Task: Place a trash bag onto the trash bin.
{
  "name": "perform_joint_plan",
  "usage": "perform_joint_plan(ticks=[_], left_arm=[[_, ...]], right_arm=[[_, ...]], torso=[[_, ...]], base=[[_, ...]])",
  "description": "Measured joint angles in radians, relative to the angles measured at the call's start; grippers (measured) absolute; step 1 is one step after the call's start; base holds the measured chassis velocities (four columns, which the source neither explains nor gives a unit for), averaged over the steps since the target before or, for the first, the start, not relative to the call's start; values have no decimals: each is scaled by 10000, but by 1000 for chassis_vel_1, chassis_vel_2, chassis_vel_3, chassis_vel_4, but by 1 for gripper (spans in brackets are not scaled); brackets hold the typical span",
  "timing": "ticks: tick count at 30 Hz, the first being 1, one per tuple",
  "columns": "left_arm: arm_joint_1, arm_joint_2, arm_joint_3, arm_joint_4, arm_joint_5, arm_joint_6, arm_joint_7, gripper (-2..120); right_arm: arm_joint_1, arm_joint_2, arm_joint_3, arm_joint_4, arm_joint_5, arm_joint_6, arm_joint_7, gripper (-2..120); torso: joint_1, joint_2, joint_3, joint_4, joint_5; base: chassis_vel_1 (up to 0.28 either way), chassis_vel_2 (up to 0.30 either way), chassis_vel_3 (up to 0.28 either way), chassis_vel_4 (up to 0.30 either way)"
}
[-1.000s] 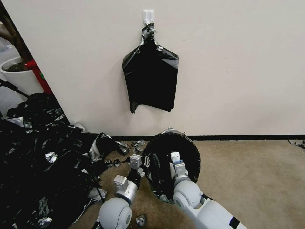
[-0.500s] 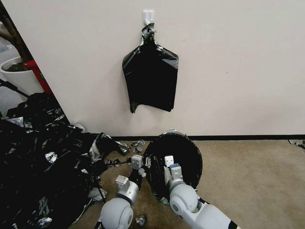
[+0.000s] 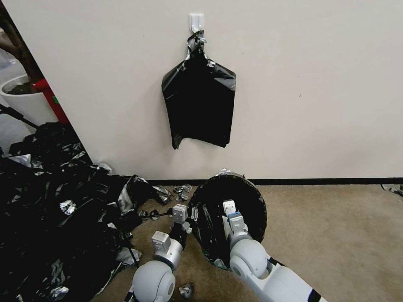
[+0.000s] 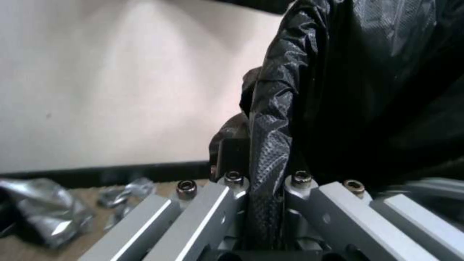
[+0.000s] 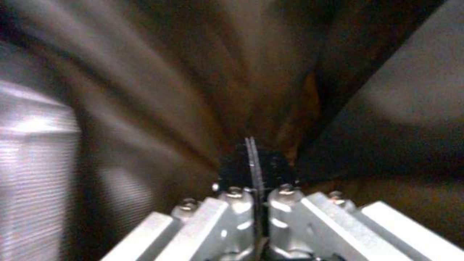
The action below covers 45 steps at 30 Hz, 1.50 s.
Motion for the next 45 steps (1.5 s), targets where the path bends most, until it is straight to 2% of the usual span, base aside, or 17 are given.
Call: perform_joint_plan(ticks=[4,5,9,10,12,13,15,17,23,24,30,34,39,41,42,43,45], left_arm=[[-309,48,-5,42,-545,1321,-989,3],[-309,48,-5,42,-545,1321,-989,3],[-745,63,-89,-200,-2539,3517,-2740,3],[-745,63,-89,-200,-2539,3517,-2740,3],[-1020,25,-248,-362,-4040,4875,-3921,3],[-1020,25,-248,-362,-4040,4875,-3921,3],[-1190,-1,-391,-428,-4965,5609,-4683,3],[-1272,-8,-470,-440,-5259,6097,-5056,3],[-1251,-12,-444,-353,-5247,6337,-5284,8],[-1169,-22,-426,-382,-5214,6307,-5283,15],[-935,27,-426,-701,-5159,6208,-5254,32],[-639,199,-490,-1274,-4723,5469,-5015,53],[-590,251,-533,-1416,-4313,4796,-4680,67],[-498,271,-559,-1418,-3885,3918,-4253,75],[-353,307,-628,-1253,-3172,2406,-3600,81],[-353,307,-628,-1253,-3172,2406,-3600,81],[-403,403,-1199,-596,-935,-660,-2498,94]], right_arm=[[-966,-426,303,1051,-133,539,-1141,24],[-966,-426,303,1051,-133,539,-1141,24],[-1493,-350,1140,1593,-1923,2696,-2475,42],[-1493,-350,1140,1593,-1923,2696,-2475,42],[-1504,99,1854,1354,-3596,3971,-2586,52],[-1504,99,1854,1354,-3596,3971,-2586,52],[-1563,496,2417,1168,-4641,4699,-2579,63],[-1647,662,2584,1156,-4809,4756,-2516,69],[-1810,1074,2663,937,-4607,4612,-2264,88],[-1850,1165,2662,851,-4566,4603,-2240,96],[-1841,1232,2657,747,-4394,4587,-2188,100],[-1692,1338,2696,602,-3822,4582,-1749,100],[-1630,1352,2804,553,-3581,4661,-1669,100],[-1620,1375,2934,521,-3522,4908,-1669,100],[-1599,1421,3195,455,-3539,5246,-1683,100],[-1599,1421,3195,455,-3539,5246,-1683,100],[-1600,1512,4065,376,-3840,5641,-1998,100]], torso=[[0,0,0,-1,0],[0,0,0,-1,0],[0,0,0,-2,1],[0,0,0,-2,1],[0,0,0,0,0],[0,0,0,0,0],[0,0,0,-1,0],[0,0,0,-1,0],[0,0,0,1,2],[-1,1,-1,1,3],[0,0,0,-1,-4],[-1,0,0,0,-2],[0,0,1,-1,-1],[0,0,1,-1,-1],[0,0,0,0,0],[0,0,0,0,0],[0,0,0,0,1]], base=[[0,0,0,0],[0,0,0,0],[0,0,0,0],[0,0,0,0],[0,0,0,0],[0,0,0,0],[0,0,0,0],[0,0,0,0],[0,0,0,0],[0,0,0,0],[0,0,0,0],[0,0,0,0],[0,0,0,0],[0,0,0,0],[0,0,0,0],[0,0,0,0],[0,0,0,0]])
